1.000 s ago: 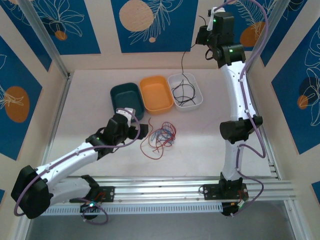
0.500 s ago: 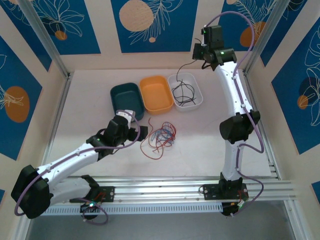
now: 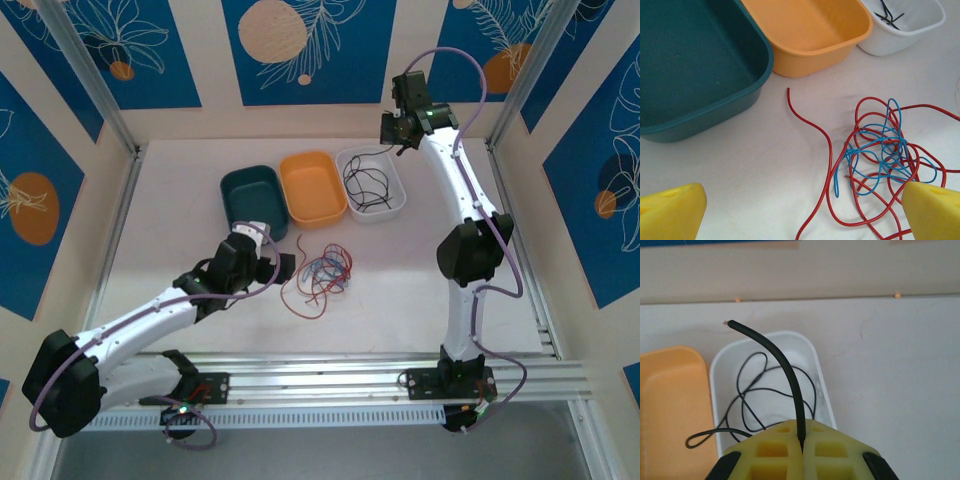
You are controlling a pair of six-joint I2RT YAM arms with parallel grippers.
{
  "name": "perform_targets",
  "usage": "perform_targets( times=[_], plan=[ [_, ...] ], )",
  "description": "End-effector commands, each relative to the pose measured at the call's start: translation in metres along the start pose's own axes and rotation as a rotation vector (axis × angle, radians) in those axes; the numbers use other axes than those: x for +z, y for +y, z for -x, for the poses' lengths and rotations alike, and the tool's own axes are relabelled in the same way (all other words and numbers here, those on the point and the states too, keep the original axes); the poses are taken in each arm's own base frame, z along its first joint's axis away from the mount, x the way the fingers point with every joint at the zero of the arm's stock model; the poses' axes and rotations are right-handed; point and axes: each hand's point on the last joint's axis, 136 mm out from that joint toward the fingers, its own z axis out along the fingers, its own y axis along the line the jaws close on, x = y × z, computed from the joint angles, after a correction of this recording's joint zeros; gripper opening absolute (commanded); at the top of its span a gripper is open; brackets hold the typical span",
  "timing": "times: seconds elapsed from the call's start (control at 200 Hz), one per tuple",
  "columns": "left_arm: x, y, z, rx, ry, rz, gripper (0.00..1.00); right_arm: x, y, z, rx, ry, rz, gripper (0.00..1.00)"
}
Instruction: Untangle the cables
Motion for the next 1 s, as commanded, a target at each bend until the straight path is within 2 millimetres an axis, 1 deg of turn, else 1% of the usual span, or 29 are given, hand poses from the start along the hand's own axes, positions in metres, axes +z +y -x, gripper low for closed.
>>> perform_targets(
  times=[0.0, 0.175, 0.385, 0.47, 0.675, 0.835, 0.995],
  plan=[
    [0.002, -0.003, 0.002, -0.015, -0.013, -0.013, 1.00, 0.010, -0.017, -0.014, -0.013, 0.050, -0.064, 0.00],
    [0.004, -0.003, 0.000, -0.015, -0.006, -0.013, 1.00, 0.013, -0.034, -0.018, -0.029, 0.069, -0.106, 0.00],
    [0.006, -0.002, -0.002, -0.014, 0.001, -0.008, 1.00, 0.017, -0.049, -0.026, -0.121, 0.107, -0.182, 0.00],
    [0.007, -0.002, -0.004, -0.013, 0.007, -0.009, 1.00, 0.019, -0.052, -0.030, -0.165, 0.126, -0.193, 0.00],
    [0.011, -0.003, -0.006, -0.015, 0.016, -0.011, 1.00, 0.031, -0.043, -0.047, -0.307, 0.189, -0.209, 0.00],
    [0.015, -0.005, -0.007, -0.017, 0.028, -0.016, 1.00, 0.049, -0.031, -0.057, -0.419, 0.220, -0.248, 0.00],
    [0.019, -0.006, -0.009, -0.018, 0.043, -0.017, 1.00, 0.068, -0.019, -0.064, -0.482, 0.240, -0.259, 0.02]
  ],
)
